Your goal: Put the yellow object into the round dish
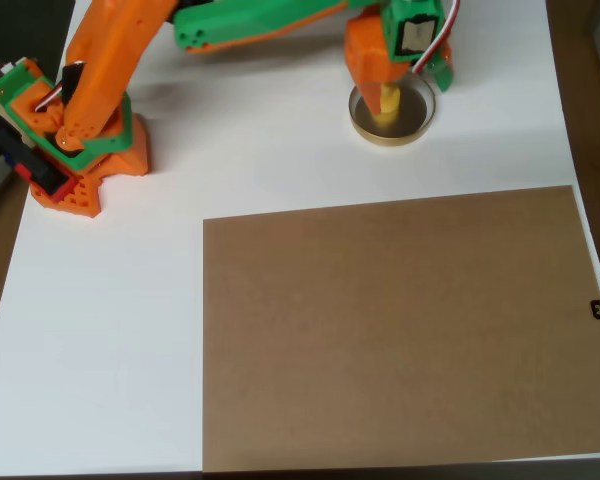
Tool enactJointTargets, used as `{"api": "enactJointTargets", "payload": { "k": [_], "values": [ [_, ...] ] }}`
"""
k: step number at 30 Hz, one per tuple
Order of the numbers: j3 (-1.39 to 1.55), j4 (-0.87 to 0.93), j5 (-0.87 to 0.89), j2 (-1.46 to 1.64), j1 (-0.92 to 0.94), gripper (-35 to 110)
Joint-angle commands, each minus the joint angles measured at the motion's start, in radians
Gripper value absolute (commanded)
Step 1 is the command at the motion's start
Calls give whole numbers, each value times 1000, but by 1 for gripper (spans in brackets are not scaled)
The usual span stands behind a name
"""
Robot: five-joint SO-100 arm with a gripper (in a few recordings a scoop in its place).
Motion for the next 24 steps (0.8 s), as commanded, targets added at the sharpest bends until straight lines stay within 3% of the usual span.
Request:
{"api": "enactJointTargets", "payload": {
  "k": [1,15,24],
  "values": [
    [31,11,-23,238,40,29],
    [216,-8,-17,641,360,29],
    [506,-167,9,922,643,28]
  ]
}}
